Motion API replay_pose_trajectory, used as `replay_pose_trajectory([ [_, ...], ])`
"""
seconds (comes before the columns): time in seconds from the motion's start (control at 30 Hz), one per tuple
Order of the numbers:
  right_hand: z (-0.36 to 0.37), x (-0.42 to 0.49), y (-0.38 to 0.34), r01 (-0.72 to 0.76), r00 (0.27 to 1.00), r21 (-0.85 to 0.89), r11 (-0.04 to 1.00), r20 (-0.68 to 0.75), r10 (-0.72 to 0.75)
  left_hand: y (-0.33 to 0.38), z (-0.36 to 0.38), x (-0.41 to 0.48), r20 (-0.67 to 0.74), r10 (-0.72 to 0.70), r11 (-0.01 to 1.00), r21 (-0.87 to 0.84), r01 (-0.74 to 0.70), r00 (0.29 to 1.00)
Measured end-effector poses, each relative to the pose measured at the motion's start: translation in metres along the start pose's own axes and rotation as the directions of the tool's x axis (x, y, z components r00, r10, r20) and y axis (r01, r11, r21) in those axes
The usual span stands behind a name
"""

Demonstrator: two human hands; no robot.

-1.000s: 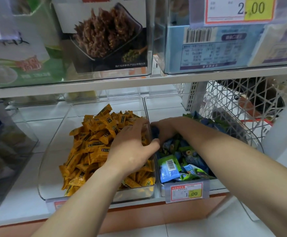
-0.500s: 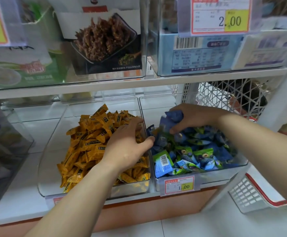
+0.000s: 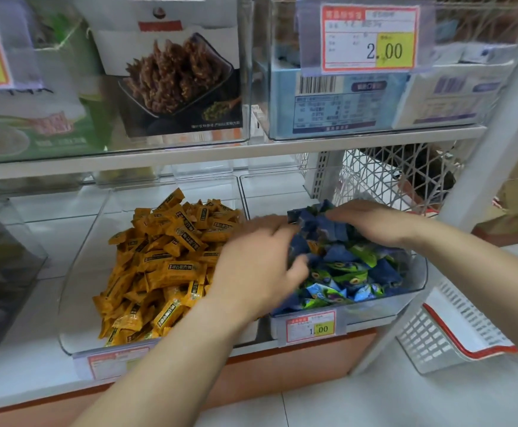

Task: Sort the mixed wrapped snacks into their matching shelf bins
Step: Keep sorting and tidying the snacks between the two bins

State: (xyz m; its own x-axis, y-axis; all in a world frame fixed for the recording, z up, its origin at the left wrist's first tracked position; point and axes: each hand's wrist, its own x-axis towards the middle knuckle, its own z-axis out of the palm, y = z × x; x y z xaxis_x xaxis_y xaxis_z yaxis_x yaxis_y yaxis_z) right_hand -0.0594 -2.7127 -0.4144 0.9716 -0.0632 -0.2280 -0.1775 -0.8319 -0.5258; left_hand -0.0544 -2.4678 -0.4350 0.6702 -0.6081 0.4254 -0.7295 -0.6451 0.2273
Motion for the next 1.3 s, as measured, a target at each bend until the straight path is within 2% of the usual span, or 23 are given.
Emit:
replay_pose_trajectory([
  [0.07, 0.004, 0.004, -0.012, 0.015, 1.000, -0.022, 1.000, 0.019, -0.015, 0.021, 0.009, -0.002, 0.057, 0.066, 0.998, -0.024, -0.065, 0.996],
  [0.2, 0.005, 0.013, -0.016, 0.108, 0.975, -0.154, 0.982, 0.209, -0.075, 0.043, 0.032, -0.014, 0.242, 0.059, 0.998, -0.015, -0.058, 0.968],
  [0.3, -0.004, 0.011, -0.011, 0.125, 0.965, -0.147, 0.981, 0.248, -0.086, 0.044, 0.039, -0.015, 0.272, 0.032, 0.999, 0.006, -0.035, 0.962],
  [0.43, -0.020, 0.017, -0.012, 0.131, 0.950, -0.265, 0.955, 0.310, -0.044, 0.046, 0.041, -0.015, 0.304, 0.013, 1.000, 0.008, -0.016, 0.953],
  [0.57, -0.024, 0.021, -0.022, 0.172, 0.921, -0.346, 0.922, 0.389, -0.026, 0.048, 0.043, -0.015, 0.285, 0.008, 0.998, -0.066, 0.012, 0.958],
  [0.73, -0.020, 0.025, -0.020, 0.168, 0.946, -0.317, 0.933, 0.317, -0.063, 0.049, 0.050, -0.013, 0.309, -0.033, 0.999, -0.011, 0.038, 0.951],
  [0.87, -0.022, 0.020, -0.019, 0.189, 0.945, -0.187, 0.964, 0.302, -0.127, 0.050, 0.055, -0.010, 0.303, -0.075, 0.997, 0.032, 0.068, 0.950],
  [1.03, -0.022, 0.014, -0.014, 0.160, 0.950, -0.215, 0.963, 0.299, -0.091, 0.053, 0.058, -0.009, 0.307, -0.103, 0.995, 0.049, 0.092, 0.946],
  [1.17, -0.028, 0.011, -0.007, 0.129, 0.972, -0.143, 0.981, 0.215, -0.097, 0.052, 0.058, -0.008, 0.292, -0.129, 0.992, 0.052, 0.119, 0.948],
  [1.3, -0.034, 0.009, -0.006, 0.156, 0.959, -0.057, 0.986, 0.247, -0.137, 0.053, 0.058, -0.008, 0.285, -0.157, 0.987, 0.060, 0.146, 0.945],
])
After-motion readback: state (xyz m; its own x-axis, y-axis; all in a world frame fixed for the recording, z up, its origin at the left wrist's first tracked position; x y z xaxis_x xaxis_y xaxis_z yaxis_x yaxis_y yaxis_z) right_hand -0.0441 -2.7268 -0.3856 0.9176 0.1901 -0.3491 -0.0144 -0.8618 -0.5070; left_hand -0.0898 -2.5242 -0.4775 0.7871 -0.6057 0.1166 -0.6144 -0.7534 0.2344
